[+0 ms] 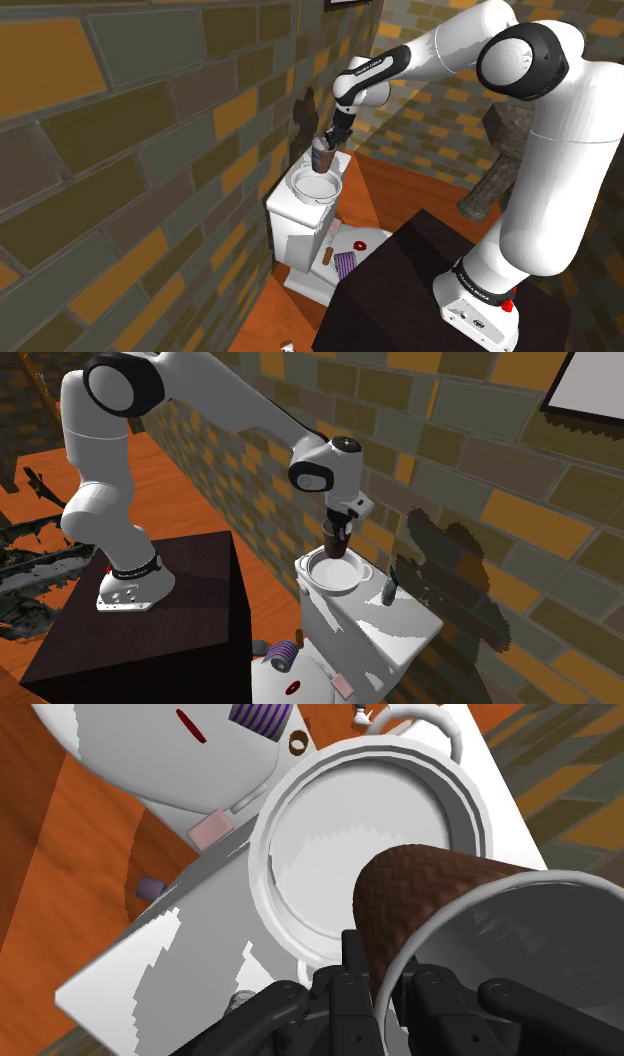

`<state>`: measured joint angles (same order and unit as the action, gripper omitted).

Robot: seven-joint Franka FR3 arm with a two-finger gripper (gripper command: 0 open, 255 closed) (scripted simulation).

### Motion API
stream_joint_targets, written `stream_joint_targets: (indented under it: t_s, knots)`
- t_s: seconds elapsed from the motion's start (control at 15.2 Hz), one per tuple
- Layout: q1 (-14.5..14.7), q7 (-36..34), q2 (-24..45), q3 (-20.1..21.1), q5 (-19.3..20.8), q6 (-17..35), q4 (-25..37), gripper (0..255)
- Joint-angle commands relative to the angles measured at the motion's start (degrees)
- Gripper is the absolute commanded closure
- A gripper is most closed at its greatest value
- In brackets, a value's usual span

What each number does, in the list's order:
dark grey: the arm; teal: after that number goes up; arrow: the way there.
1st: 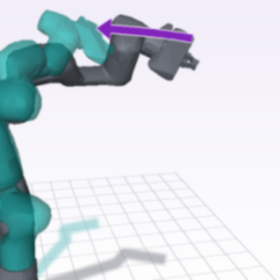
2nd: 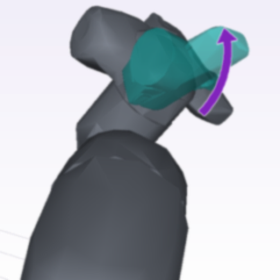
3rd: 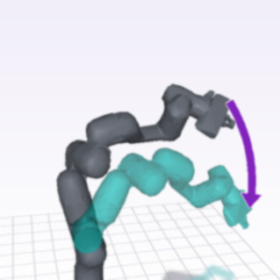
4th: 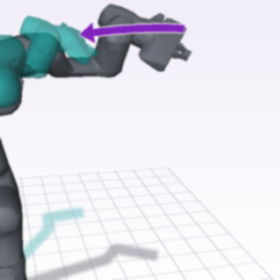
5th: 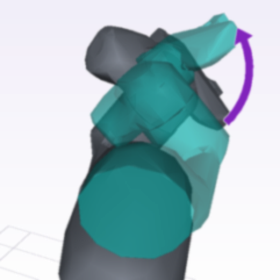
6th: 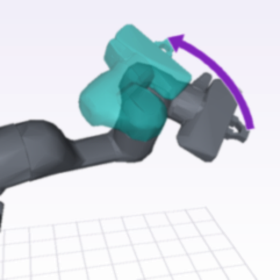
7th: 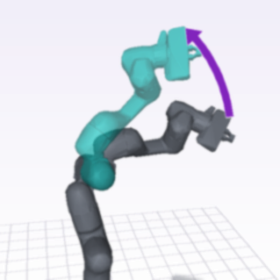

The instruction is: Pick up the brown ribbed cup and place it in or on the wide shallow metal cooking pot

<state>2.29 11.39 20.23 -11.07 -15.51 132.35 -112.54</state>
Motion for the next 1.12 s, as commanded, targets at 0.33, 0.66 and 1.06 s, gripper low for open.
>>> stream_joint_targets:
  t_s: [0.33,0.66,1.06]
  knots:
    - [-0.42,1.45,3.46,0.77,-1.63,4.16,-0.81,255]
    - [-0.85,2.57,6.22,1.44,-2.84,6.97,-0.96,255]
    - [-1.04,3.00,7.34,1.73,-3.32,8.03,-0.94,255]
